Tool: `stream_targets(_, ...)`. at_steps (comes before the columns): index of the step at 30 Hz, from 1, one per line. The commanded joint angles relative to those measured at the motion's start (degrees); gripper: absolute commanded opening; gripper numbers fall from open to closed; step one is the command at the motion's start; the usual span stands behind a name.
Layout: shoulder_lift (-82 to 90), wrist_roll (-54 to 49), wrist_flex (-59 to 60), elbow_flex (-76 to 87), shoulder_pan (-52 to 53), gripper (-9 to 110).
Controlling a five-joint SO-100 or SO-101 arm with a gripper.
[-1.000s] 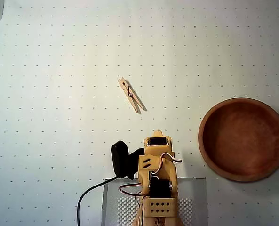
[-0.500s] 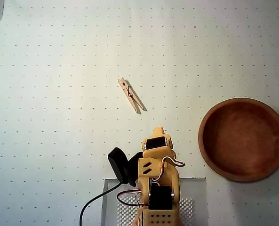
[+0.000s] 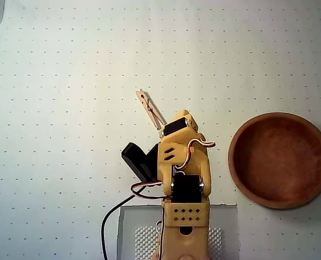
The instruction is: Grasp a clothespin and put it in the bowl.
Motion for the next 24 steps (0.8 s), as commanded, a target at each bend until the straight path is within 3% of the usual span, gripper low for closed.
stream_targets(1, -10.5, -5.9, 3.0, -10.8, 0.3, -3)
stream_targets(10, -22.9, -25.0, 16.3, -21.1, 0.4, -3)
stream_targets(24, -36.2, -48.7, 18.8, -24.6, 0.3, -3)
